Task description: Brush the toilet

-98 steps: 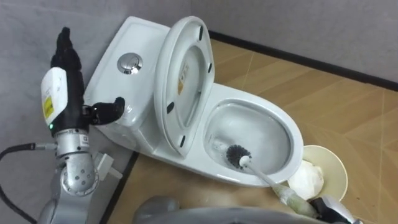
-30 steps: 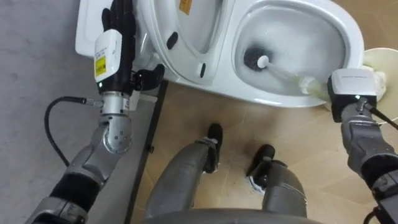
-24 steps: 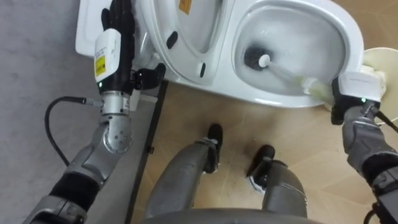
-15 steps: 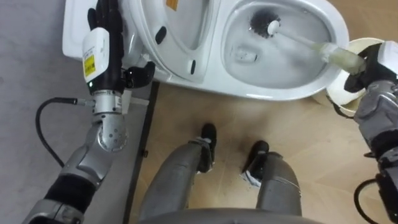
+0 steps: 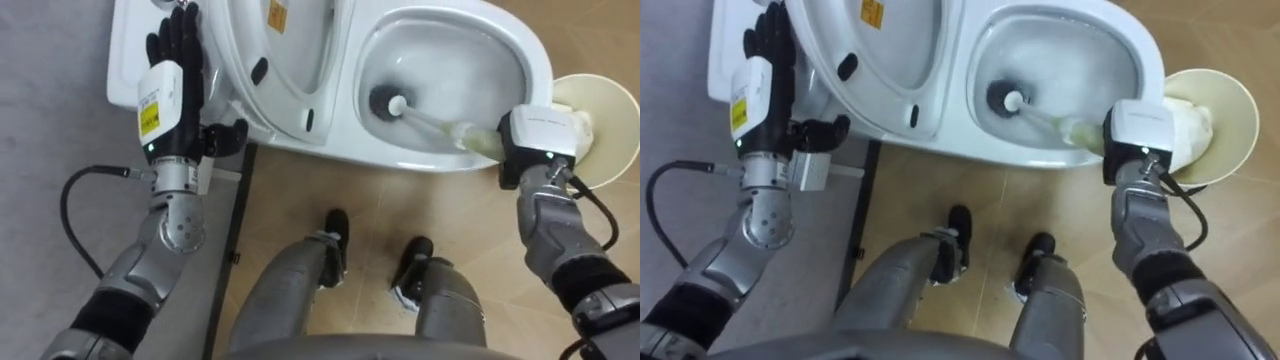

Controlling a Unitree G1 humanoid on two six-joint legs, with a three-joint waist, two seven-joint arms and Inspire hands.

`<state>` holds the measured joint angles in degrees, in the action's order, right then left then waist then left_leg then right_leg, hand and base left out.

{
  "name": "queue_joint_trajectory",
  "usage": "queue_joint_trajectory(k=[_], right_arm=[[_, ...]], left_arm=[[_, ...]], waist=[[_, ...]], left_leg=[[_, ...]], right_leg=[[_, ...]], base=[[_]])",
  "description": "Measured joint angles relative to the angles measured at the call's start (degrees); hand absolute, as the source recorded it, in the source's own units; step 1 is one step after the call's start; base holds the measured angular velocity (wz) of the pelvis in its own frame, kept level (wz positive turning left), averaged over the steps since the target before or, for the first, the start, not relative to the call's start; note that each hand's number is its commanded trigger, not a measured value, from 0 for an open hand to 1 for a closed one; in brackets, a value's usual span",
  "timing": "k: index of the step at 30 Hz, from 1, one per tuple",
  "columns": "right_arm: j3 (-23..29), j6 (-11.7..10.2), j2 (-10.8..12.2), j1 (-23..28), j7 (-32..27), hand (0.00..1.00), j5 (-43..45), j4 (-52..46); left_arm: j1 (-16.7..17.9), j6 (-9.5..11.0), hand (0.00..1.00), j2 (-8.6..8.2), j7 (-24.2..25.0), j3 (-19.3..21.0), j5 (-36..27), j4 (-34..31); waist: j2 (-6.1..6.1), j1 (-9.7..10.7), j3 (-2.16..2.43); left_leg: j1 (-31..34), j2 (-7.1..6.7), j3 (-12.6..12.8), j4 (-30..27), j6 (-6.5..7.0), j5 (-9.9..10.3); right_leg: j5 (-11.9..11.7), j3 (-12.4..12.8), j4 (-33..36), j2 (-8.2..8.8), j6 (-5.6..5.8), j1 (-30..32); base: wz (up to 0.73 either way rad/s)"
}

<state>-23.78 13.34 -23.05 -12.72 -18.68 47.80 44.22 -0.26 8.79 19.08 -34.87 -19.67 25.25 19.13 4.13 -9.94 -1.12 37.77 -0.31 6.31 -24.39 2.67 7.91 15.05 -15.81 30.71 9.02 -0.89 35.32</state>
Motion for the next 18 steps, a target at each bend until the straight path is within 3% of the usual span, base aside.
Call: queue_joint_trajectory(k=[11, 18], right_arm=[[-1.7, 0.0, -1.6, 1.3, 1.4, 1.0, 2.3, -2.3], [-3.4, -0.4, -3.7, 0.1, 0.3, 1.0, 0.4, -1.7]], left_arm=[[0.5, 1.3, 0.0, 0.27, -1.2, -0.5, -2.7, 0.1], [-0.1, 1.8, 0.0, 2.29, -1.2, -1.3, -3.3, -0.2]], waist=[[-0.76, 0.1, -0.5], [-1.11, 0.0, -0.78]], left_leg=[[-0.4, 0.51, -0.2, -0.1, -0.06, 0.0], [0.1, 0.81, -0.3, -0.9, -0.24, 0.1]], right_leg=[[0.0, -0.1, -1.1, -1.02, -0.23, -1.3], [-0.1, -0.5, -1.1, -0.9, -0.36, -1.2]], base=[[0.0], [0.03]])
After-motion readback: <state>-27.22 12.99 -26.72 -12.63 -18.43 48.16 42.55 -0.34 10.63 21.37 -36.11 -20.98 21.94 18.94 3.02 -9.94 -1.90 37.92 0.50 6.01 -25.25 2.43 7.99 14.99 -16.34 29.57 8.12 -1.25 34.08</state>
